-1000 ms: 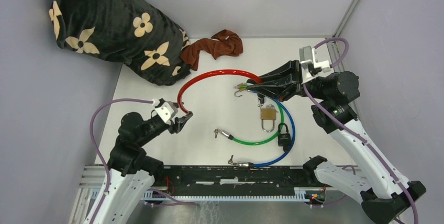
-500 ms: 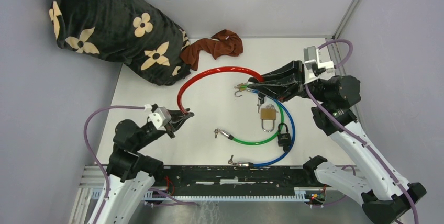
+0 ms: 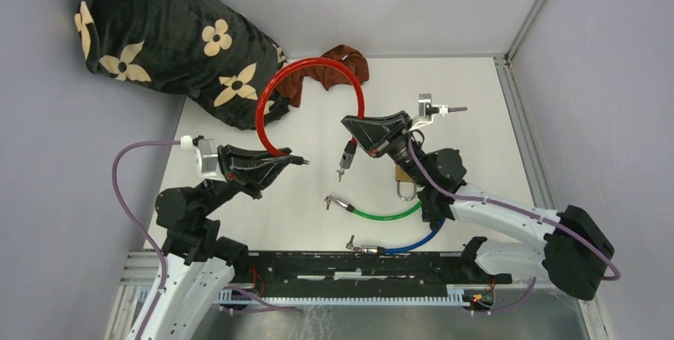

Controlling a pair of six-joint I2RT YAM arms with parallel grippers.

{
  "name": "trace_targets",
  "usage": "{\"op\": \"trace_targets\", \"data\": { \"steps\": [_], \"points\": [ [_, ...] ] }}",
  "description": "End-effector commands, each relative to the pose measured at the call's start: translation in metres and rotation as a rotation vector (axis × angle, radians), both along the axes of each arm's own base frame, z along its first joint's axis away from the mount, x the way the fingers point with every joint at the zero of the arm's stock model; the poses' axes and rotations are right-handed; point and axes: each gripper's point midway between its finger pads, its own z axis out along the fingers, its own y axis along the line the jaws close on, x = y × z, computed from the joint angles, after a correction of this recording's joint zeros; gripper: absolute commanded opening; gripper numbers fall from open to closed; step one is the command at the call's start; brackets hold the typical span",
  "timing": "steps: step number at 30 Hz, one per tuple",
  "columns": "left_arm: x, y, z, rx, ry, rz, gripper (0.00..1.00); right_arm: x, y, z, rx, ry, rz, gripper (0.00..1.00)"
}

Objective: Lock with the key
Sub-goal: Lock the lock.

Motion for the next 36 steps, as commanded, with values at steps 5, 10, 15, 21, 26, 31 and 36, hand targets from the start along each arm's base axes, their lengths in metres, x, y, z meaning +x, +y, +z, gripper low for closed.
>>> {"op": "trace_targets", "data": {
  "steps": [5, 10, 15, 21, 26, 31, 36],
  "points": [
    [-0.007, 0.009, 0.043, -0.039, -0.324, 0.072, 0.02, 0.023, 0.008, 0.03, 0.354, 0.185, -0.085, 0.0],
    [0.002, 0.005, 0.03, -0.023, -0.301, 0.067, 0.02, 0.026, 0.027, 0.023, 0.414, 0.238, -0.023, 0.0],
    [-0.001, -0.001, 0.011, 0.002, -0.247, 0.016, 0.02, 0.02, 0.044, 0.022, 0.432, 0.248, 0.074, 0.0],
    [-0.002, -0.001, 0.016, 0.003, -0.289, 0.022, 0.02, 0.011, 0.062, 0.026, 0.381, 0.225, 0.138, 0.0],
    [-0.006, -0.006, 0.014, -0.014, -0.268, -0.036, 0.02, 0.004, 0.067, 0.034, 0.38, 0.193, 0.18, 0.0],
    [-0.008, -0.004, 0.023, -0.005, -0.348, -0.01, 0.02, 0.0, 0.071, 0.03, 0.384, 0.212, 0.221, 0.0],
    [-0.012, -0.008, 0.018, 0.032, -0.375, -0.043, 0.02, 0.001, 0.068, 0.03, 0.404, 0.223, 0.219, 0.0]
  ]
}}
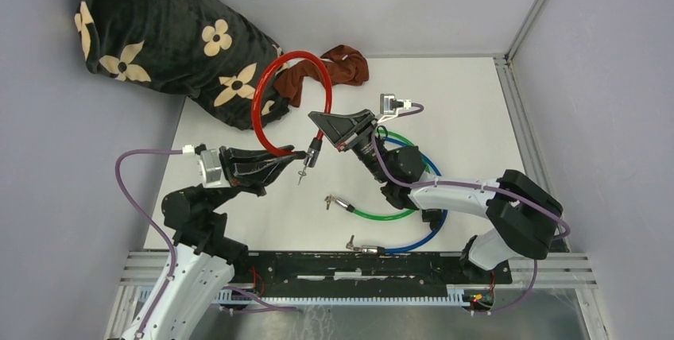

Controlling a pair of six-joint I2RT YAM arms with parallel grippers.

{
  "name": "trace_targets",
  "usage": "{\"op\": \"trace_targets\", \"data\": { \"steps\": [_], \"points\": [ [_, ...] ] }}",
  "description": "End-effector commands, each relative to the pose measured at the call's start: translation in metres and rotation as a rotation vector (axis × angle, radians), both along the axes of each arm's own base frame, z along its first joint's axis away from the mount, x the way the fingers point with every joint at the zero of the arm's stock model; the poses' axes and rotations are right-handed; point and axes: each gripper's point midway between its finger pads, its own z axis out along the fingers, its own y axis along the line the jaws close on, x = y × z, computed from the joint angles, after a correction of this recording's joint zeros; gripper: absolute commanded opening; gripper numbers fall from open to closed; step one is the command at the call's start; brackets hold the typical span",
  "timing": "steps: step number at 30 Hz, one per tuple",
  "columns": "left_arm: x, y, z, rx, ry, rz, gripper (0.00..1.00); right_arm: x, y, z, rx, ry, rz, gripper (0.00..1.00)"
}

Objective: Lock with the key
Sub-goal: Lock the lock.

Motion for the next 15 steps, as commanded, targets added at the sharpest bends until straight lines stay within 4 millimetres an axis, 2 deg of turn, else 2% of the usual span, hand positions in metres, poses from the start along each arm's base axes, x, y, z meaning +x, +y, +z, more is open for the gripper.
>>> {"op": "trace_targets", "data": {
  "steps": [1, 5, 10, 15],
  "points": [
    [-0.012, -0.002, 0.007, 0.044, -0.143, -0.013, 0.02, -0.01, -0.006, 0.027, 0.104, -0.034, 0.041, 0.0],
    [-0.004, -0.001, -0.006, 0.091, -0.19, 0.038, 0.02, -0.013, -0.005, 0.031, 0.115, -0.032, 0.055, 0.0],
    [0.009, -0.002, -0.018, 0.157, -0.268, 0.089, 0.02, -0.014, 0.0, 0.024, 0.142, 0.011, 0.1, 0.0],
    [0.014, -0.009, -0.033, 0.178, -0.234, 0.058, 0.02, -0.016, 0.006, 0.025, 0.157, 0.022, 0.124, 0.0]
  ]
}}
